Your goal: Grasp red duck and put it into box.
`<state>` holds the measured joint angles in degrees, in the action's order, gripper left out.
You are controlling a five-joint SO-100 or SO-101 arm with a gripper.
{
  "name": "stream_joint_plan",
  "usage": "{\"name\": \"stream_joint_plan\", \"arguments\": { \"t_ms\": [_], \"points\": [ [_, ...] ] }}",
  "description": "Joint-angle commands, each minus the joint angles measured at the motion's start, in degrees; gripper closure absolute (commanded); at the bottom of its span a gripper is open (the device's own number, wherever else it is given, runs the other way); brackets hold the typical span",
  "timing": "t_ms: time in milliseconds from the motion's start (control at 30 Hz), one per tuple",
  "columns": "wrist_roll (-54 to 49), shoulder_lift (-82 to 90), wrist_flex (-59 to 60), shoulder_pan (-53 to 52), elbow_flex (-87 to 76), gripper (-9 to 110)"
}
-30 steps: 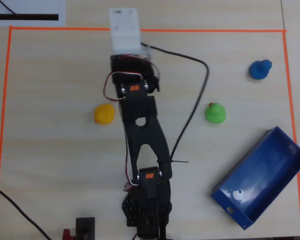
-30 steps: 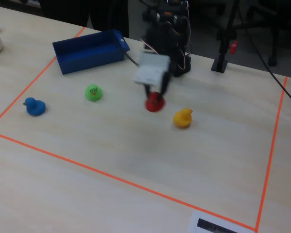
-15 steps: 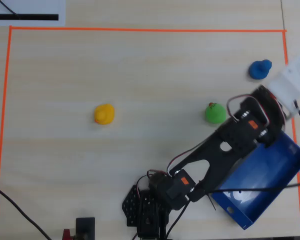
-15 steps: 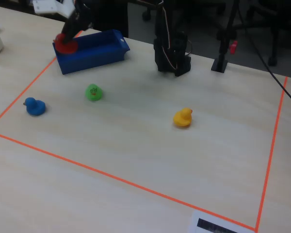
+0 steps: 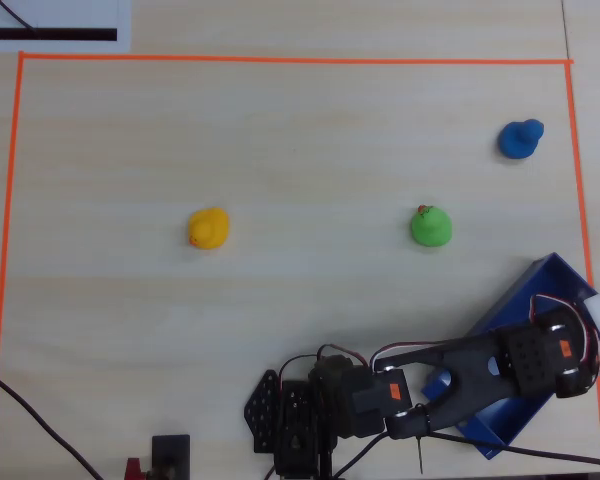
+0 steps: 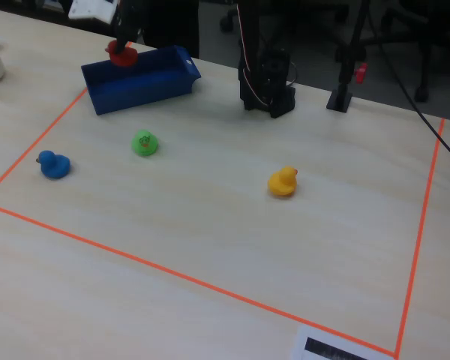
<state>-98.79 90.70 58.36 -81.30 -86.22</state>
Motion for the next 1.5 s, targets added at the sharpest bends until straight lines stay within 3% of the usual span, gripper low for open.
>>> {"name": "stream_joint_plan", "arguments": {
  "t_ms": [0, 367, 533, 933, 1033, 1100, 1233, 1467],
  "points": [
    [-1.6, 5.5, -4.4, -0.9, -5.6, 101],
    [0.4, 4.7, -2.0, 0.3, -1.1, 101],
    [0.4, 3.3, -1.1, 0.4, 1.9, 88],
    [1.2, 3.3, -0.9, 1.3, 2.0, 87],
    [3.0, 3.5, -1.1, 3.3, 4.2, 93],
    [6.1, 3.8, -0.5, 6.5, 7.2, 101],
    [9.3, 8.2, 4.3, 17.2, 10.6, 101],
    [16.0, 28.6, 10.5, 45.0, -3.4, 101]
  ]
}}
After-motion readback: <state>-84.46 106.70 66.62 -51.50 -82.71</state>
